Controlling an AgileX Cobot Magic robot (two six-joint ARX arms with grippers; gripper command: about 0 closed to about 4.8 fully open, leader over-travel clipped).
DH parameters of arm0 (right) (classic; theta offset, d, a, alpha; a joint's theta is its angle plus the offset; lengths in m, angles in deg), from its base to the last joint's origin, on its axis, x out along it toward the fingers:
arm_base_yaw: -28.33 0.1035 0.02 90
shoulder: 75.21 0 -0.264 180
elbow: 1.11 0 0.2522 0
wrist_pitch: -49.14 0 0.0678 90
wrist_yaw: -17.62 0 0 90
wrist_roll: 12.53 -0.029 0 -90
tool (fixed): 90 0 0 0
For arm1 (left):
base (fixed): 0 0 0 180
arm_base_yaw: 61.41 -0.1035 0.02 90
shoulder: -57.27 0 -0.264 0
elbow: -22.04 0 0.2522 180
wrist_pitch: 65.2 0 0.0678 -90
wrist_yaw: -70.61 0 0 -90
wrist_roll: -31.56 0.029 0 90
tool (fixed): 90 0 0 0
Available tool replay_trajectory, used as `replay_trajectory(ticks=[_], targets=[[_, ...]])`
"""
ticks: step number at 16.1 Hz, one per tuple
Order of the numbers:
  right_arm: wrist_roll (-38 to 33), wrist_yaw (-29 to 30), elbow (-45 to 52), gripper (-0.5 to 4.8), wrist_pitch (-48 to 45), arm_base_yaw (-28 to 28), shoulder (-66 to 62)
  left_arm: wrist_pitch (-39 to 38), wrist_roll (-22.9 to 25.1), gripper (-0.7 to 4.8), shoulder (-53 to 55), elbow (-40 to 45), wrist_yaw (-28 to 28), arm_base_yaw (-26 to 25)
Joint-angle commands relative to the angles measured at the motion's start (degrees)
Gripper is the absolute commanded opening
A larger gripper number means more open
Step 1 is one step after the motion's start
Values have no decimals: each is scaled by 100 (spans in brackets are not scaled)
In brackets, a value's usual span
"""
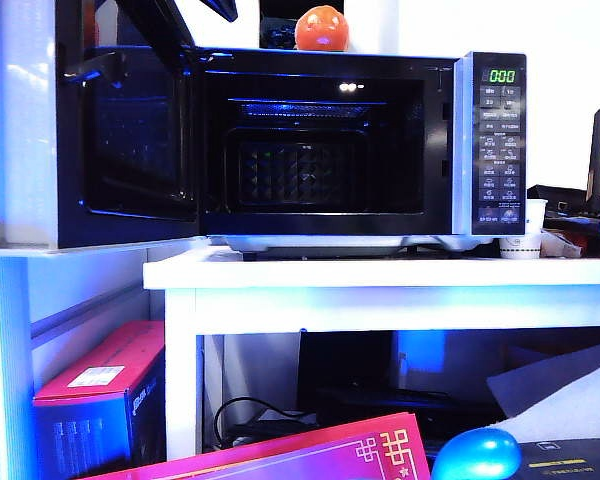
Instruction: Open the microwave door, place the orange inside the microwave, then close the microwave door.
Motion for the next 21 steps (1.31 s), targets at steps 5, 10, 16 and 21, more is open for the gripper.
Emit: replay_trajectory(ticks=[5,10,16,21], targets=[[-7,-389,-1115,479,-151,144,-1147,-48,-22,-5,0,-2,44,-13],[-2,-37,-2879,479,509,212,-2356,57,-24,-5,0,-2,42,-13],[52,-39,-3840,479,737,278,-3174,142,-22,-5,0,-2,42,-13],[212,-313,-4249,479,734,389,-3523,173,-22,-5,0,-2,42,-13]])
